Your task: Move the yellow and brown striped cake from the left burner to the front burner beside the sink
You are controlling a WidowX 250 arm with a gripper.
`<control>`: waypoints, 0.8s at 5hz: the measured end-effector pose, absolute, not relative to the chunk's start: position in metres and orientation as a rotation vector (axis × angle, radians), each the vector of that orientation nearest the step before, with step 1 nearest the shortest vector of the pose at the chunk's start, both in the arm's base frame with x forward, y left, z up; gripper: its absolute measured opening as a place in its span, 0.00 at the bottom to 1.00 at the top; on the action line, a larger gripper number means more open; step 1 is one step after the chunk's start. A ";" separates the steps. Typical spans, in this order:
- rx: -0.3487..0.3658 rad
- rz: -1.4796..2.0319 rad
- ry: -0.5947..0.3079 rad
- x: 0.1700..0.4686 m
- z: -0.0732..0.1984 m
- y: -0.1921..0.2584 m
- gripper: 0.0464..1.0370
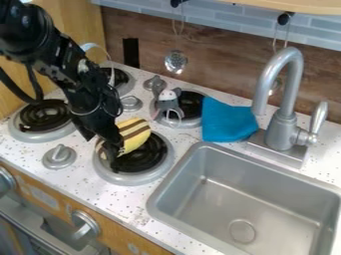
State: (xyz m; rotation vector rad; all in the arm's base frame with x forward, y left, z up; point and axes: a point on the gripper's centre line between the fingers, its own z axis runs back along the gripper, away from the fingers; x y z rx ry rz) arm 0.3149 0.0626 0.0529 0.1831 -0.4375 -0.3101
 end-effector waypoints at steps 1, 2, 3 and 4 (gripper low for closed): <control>0.143 -0.312 -0.427 0.314 0.055 0.063 0.97; 0.104 -0.298 -0.493 0.313 0.083 0.068 0.97; 0.103 -0.292 -0.561 0.310 0.104 0.082 0.97; 0.193 -0.322 -0.616 0.308 0.114 0.099 0.97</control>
